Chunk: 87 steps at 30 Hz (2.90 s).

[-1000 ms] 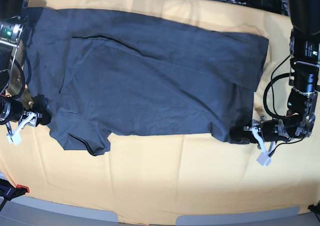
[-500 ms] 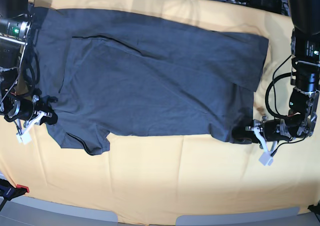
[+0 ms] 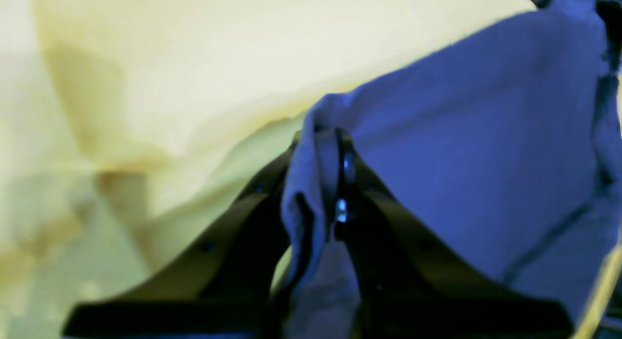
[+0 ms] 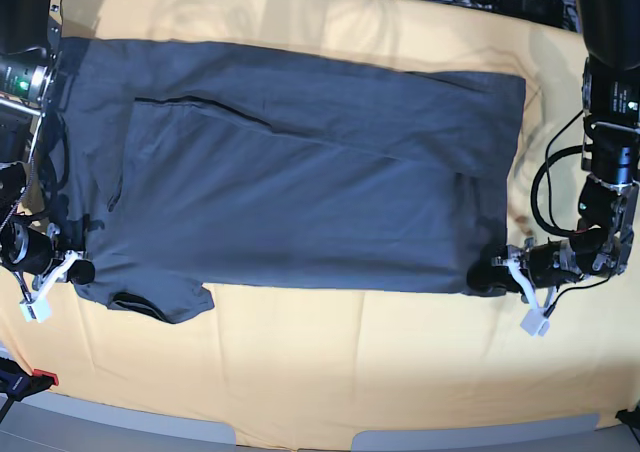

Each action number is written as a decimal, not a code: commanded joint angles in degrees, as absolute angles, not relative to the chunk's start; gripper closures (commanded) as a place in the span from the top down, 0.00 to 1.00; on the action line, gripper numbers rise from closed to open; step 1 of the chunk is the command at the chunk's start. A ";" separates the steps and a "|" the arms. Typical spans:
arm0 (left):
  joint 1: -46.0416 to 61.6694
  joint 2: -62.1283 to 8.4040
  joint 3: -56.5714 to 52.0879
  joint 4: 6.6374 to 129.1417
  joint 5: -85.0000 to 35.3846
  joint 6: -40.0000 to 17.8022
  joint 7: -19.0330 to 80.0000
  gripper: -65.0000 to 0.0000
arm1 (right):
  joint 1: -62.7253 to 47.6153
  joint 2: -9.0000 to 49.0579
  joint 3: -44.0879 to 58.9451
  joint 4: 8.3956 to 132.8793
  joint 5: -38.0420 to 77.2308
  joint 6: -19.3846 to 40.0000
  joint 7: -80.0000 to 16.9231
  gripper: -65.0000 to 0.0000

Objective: Fold the T-shirt properly

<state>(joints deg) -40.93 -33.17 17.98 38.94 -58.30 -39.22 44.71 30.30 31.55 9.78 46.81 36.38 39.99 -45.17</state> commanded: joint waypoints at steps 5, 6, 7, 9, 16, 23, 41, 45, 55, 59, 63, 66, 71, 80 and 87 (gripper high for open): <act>-43.07 -34.09 17.56 39.68 -49.43 -39.40 34.52 0.00 | 32.27 33.04 10.04 47.64 36.88 40.00 -40.71 0.00; -43.05 -34.06 17.56 39.68 -49.04 -39.40 33.76 0.00 | 32.27 32.97 10.04 47.64 36.16 40.00 -40.23 0.00; -43.07 -33.95 17.56 39.68 -48.64 -39.40 33.08 0.00 | 32.27 32.86 10.04 47.64 34.85 40.00 -39.38 0.00; -43.24 -33.45 17.56 39.68 -47.48 -39.40 31.55 0.00 | 32.27 32.73 10.04 47.64 32.56 40.00 -37.17 0.00; -46.76 -32.05 17.56 39.68 -44.38 -39.48 30.09 0.00 | 33.71 32.93 8.91 47.64 31.59 40.00 -36.01 0.00; -48.05 -32.58 17.56 39.72 -54.17 -40.00 40.73 0.00 | 34.09 34.17 5.15 50.35 38.15 40.00 -43.42 0.00; -43.33 -39.62 17.56 45.80 -84.62 -40.00 67.37 0.00 | 18.57 42.39 4.93 71.33 50.94 40.00 -54.59 0.00; -43.27 -40.75 17.56 47.55 -85.00 -40.00 75.48 0.00 | 17.82 43.22 4.93 71.57 52.99 40.00 -56.27 0.00; -43.16 -43.66 17.56 47.90 -85.00 -38.37 80.00 0.00 | 17.45 44.49 4.91 71.57 53.15 40.00 -58.83 0.00; -43.18 -43.68 17.56 47.90 -85.00 -35.05 80.00 0.00 | 17.45 44.49 4.91 71.57 53.23 40.00 -59.27 0.00; -43.18 -43.68 17.56 48.14 -85.00 -34.96 80.00 0.00 | 17.47 44.49 4.91 71.57 53.67 40.00 -59.42 0.00; -42.22 -44.01 17.56 51.16 -85.00 -35.51 80.00 0.00 | 17.45 44.49 4.91 71.57 54.68 40.00 -59.42 0.00; -36.91 -44.16 17.54 63.16 -85.00 -34.89 80.00 0.00 | 17.45 44.47 4.91 71.57 54.63 40.00 -59.37 0.00; -28.84 -50.92 17.43 76.51 -85.00 -36.16 80.00 0.00 | 17.45 44.49 4.91 71.57 54.26 40.00 -59.40 0.00; -24.58 -53.52 17.43 76.51 -85.00 -35.97 80.00 0.00 | 17.45 44.47 4.91 71.57 54.26 40.00 -60.75 0.00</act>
